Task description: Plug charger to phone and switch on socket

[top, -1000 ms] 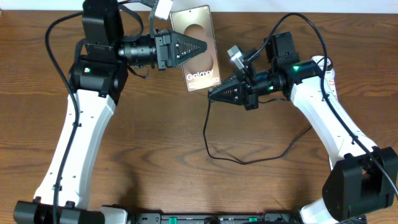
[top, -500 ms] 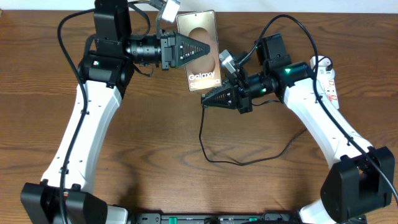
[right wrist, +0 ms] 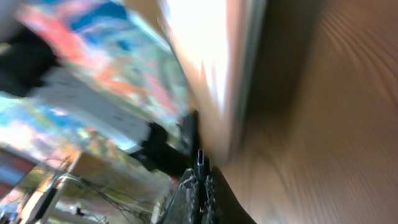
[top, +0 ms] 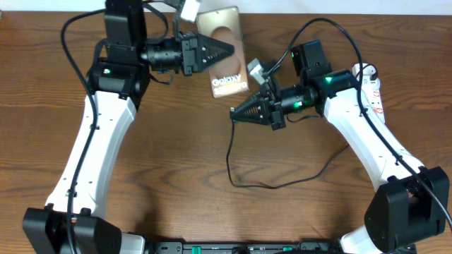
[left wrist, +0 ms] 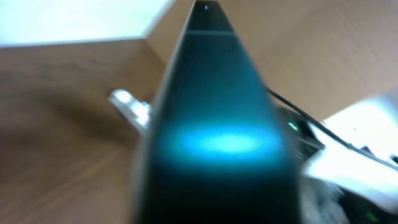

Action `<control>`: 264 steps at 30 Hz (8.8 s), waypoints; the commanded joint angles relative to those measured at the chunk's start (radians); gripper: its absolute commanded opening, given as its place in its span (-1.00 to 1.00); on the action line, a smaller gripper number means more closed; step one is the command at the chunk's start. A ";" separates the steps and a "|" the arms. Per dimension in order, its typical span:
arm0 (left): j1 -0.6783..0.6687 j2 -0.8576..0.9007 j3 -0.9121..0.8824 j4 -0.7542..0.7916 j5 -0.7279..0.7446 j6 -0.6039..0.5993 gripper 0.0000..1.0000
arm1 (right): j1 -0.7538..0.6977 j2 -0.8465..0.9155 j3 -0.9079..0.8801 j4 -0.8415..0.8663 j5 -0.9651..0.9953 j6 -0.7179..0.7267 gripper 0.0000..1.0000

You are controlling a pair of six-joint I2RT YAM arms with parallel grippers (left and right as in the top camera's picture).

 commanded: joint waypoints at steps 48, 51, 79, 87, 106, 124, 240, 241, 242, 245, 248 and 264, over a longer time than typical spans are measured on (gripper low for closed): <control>0.041 -0.004 0.018 -0.315 -0.303 0.101 -0.85 | 0.030 0.312 -0.015 -0.111 1.269 0.715 -0.09; 0.041 -0.004 0.018 -0.322 -0.303 0.101 -0.85 | 0.055 0.312 -0.051 -0.074 1.310 0.767 -0.13; 0.041 -0.004 0.018 -0.325 -0.303 0.100 -0.85 | 0.034 0.312 -0.193 0.020 1.318 0.854 -0.54; 0.041 -0.004 0.018 -0.325 -0.303 0.100 -0.85 | 0.037 0.312 -0.193 0.048 1.271 0.845 -0.91; 0.041 -0.004 0.018 -0.094 -0.084 -0.035 -0.85 | -0.124 -0.013 -0.192 -0.043 -0.047 -0.109 -0.98; -0.054 -0.002 0.018 -0.061 -0.083 -0.138 -0.85 | -0.037 -0.035 -0.169 0.252 -0.251 0.053 -0.98; -0.108 0.038 -0.242 0.653 0.174 -0.689 -0.85 | -0.100 -0.161 -0.175 -0.068 -0.232 0.323 -0.98; -0.108 0.038 -0.242 0.653 0.184 -0.673 -0.85 | -0.100 -0.161 -0.175 -0.066 -0.232 0.323 -0.98; -0.108 0.038 -0.242 0.653 0.197 -0.662 -0.85 | -0.100 -0.161 -0.175 -0.064 -0.232 0.323 -0.97; -0.108 0.038 -0.242 0.653 0.201 -0.661 -0.85 | -0.100 -0.161 -0.175 -0.063 -0.232 0.327 -0.98; -0.108 0.038 -0.242 0.653 0.200 -0.660 -0.85 | -0.100 -0.161 -0.175 -0.060 -0.231 0.349 -0.98; -0.108 0.038 -0.242 0.653 0.207 -0.660 -0.85 | -0.062 -0.161 -0.175 0.059 -0.183 0.454 -0.98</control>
